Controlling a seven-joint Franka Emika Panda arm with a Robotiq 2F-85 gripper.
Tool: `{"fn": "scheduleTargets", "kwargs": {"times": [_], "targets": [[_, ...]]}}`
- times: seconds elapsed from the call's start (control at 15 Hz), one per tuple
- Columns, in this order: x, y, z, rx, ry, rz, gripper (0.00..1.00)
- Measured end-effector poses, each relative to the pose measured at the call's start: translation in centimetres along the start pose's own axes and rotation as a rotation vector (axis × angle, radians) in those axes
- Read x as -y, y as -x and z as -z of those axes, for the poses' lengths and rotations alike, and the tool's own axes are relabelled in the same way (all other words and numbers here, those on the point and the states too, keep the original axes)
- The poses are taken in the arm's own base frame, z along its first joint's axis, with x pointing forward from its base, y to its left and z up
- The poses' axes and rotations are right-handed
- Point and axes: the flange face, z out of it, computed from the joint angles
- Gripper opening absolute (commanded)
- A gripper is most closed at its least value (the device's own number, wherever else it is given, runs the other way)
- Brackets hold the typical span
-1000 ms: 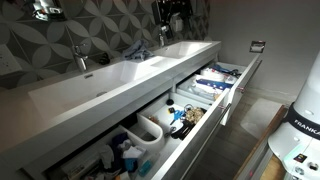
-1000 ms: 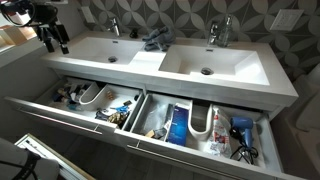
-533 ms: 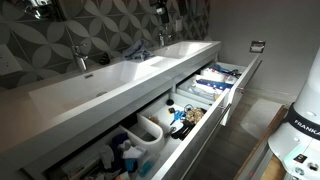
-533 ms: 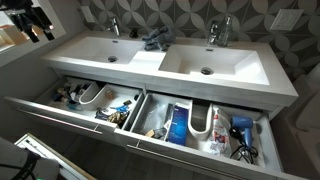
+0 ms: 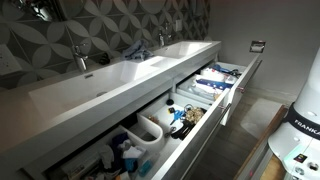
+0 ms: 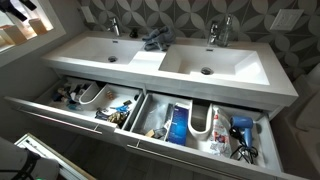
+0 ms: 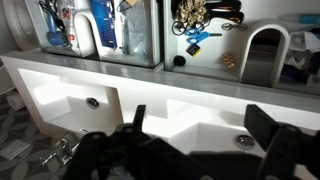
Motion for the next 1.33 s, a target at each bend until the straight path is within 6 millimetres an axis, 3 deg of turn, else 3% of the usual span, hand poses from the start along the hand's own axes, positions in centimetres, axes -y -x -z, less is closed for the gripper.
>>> {"fn": "scheduleTargets", "kwargs": {"times": [0.27, 1.33], "targets": [[-0.95, 0.2, 1.55, -0.082, 0.049, -0.037, 1.0], [-0.94, 0.17, 1.52, -0.084, 0.052, -0.042, 1.0]]}}
